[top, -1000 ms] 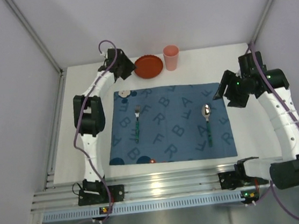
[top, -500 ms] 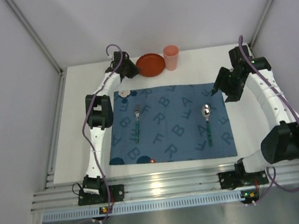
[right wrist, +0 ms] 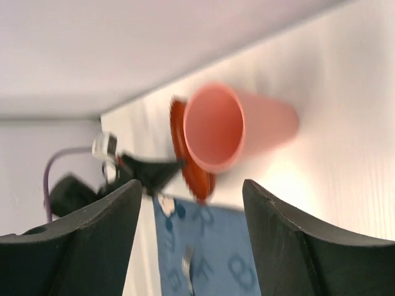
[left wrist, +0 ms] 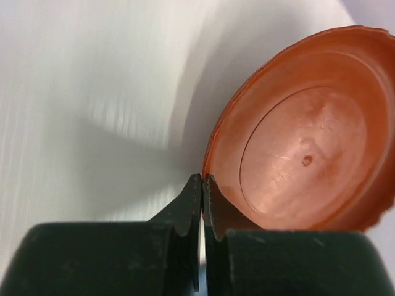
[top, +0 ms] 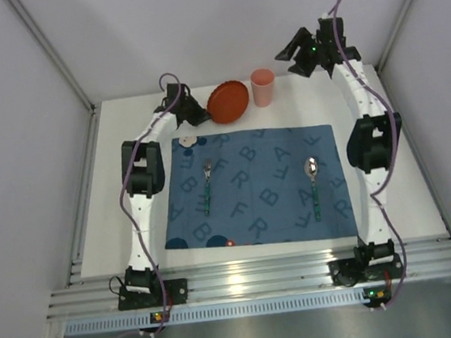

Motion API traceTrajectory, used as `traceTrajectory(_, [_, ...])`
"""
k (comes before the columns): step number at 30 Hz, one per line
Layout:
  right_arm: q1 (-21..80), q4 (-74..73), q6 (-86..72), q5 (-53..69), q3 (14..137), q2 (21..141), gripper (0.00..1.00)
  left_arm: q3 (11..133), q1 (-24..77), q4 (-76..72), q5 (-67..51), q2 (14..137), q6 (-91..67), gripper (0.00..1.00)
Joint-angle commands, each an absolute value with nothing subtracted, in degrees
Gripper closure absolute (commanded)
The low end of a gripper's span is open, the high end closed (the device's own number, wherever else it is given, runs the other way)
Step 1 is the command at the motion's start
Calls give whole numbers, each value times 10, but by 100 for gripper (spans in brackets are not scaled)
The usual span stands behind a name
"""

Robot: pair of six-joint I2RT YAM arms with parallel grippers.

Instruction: Set the dinner table for one person

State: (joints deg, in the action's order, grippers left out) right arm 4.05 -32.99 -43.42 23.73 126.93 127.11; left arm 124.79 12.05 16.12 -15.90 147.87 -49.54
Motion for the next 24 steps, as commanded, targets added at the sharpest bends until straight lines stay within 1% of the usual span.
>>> traceTrajectory(1, [49,-260,-508,242,1431,1385,32,1195,119,163,-201,1350,-464,100])
traceTrajectory(4, [62,-226,-522,202,1415,1410,32,1146,119,214,-235,1280,-418,100])
traceTrajectory(6, [76,-224,-512,173,1405,1422,33,1063,119,240,-236,1195,-377,100])
traceTrajectory(7, [82,-224,-507,171,1404,1427,33,1063,119,242,-236,1194,-377,100])
traceTrajectory(8, [86,-226,-503,170,1404,1433,33,1022,119,245,-234,1154,-363,100])
traceTrajectory(11, [105,-238,-483,155,1397,1443,34,969,119,270,-238,1097,-341,100])
traceTrajectory(15, [116,-272,-460,114,1383,1446,37,946,127,334,-243,1068,-298,100])
traceTrajectory(18, [113,-318,-441,64,1383,1446,44,932,160,375,-231,1065,-248,100])
traceTrajectory(20, [111,-342,-439,43,1384,1443,52,932,184,409,-200,1079,-195,100])
traceTrajectory(21, [106,-361,-438,29,1389,1441,54,932,207,418,-190,1086,-182,100])
traceTrajectory(22, [106,-370,-434,22,1391,1441,58,931,216,431,-189,1100,-166,100])
traceTrajectory(24, [106,-394,-421,8,1400,1441,63,936,235,446,-205,1118,-160,100])
